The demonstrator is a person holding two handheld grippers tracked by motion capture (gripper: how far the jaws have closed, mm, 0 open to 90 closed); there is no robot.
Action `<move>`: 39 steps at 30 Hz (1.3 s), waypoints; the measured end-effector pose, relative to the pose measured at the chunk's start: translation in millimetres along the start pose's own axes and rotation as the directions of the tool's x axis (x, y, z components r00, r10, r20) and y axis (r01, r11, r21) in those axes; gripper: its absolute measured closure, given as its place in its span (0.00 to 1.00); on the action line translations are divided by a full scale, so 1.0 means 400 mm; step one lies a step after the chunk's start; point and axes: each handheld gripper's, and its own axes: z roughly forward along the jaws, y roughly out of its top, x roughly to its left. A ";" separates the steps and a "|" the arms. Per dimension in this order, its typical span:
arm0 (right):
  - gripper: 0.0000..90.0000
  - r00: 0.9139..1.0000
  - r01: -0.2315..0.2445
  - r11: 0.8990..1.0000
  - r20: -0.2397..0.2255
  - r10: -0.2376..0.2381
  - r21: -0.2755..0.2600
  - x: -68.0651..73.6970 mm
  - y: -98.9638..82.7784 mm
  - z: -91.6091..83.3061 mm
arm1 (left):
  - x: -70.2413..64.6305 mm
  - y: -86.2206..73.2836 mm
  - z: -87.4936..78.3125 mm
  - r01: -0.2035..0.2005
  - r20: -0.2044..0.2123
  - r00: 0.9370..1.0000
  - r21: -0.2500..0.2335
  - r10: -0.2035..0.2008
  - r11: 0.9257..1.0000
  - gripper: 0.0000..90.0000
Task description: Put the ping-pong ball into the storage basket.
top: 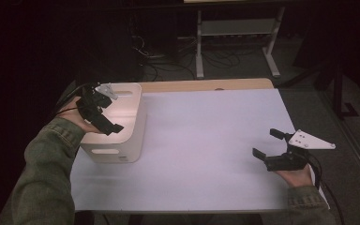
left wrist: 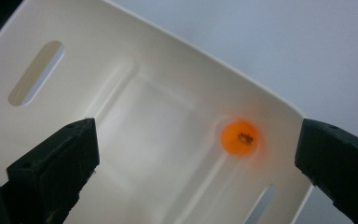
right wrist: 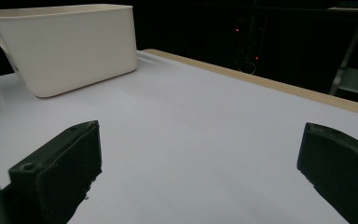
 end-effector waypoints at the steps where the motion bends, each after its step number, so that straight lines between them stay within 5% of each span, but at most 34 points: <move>1: 0.00 1.000 0.000 1.000 0.000 0.000 0.000 0.000 0.000 0.000 | -0.002 -0.002 -0.005 0.001 -0.003 1.000 -0.018 -0.001 1.000 0.00; 14: 0.00 1.000 -0.008 1.000 0.002 0.008 -0.003 0.003 0.001 -0.003 | -0.024 -0.050 0.001 0.045 -0.008 0.999 -0.134 -0.047 0.990 0.00; 28: 0.00 1.000 -0.005 1.000 0.003 0.005 0.001 0.002 0.000 -0.003 | -0.028 -0.091 -0.004 0.105 -0.017 0.994 -0.234 -0.112 0.966 0.00; 33: 0.00 1.000 -0.004 1.000 0.003 0.004 0.002 0.003 0.000 -0.003 | -0.033 -0.103 -0.008 0.130 -0.013 0.990 -0.283 -0.139 0.950 0.00; 39: 0.00 1.000 -0.004 1.000 0.004 0.004 -0.001 0.003 0.000 -0.004 | -0.047 -0.113 -0.003 0.135 -0.013 0.989 -0.301 -0.146 0.944 0.00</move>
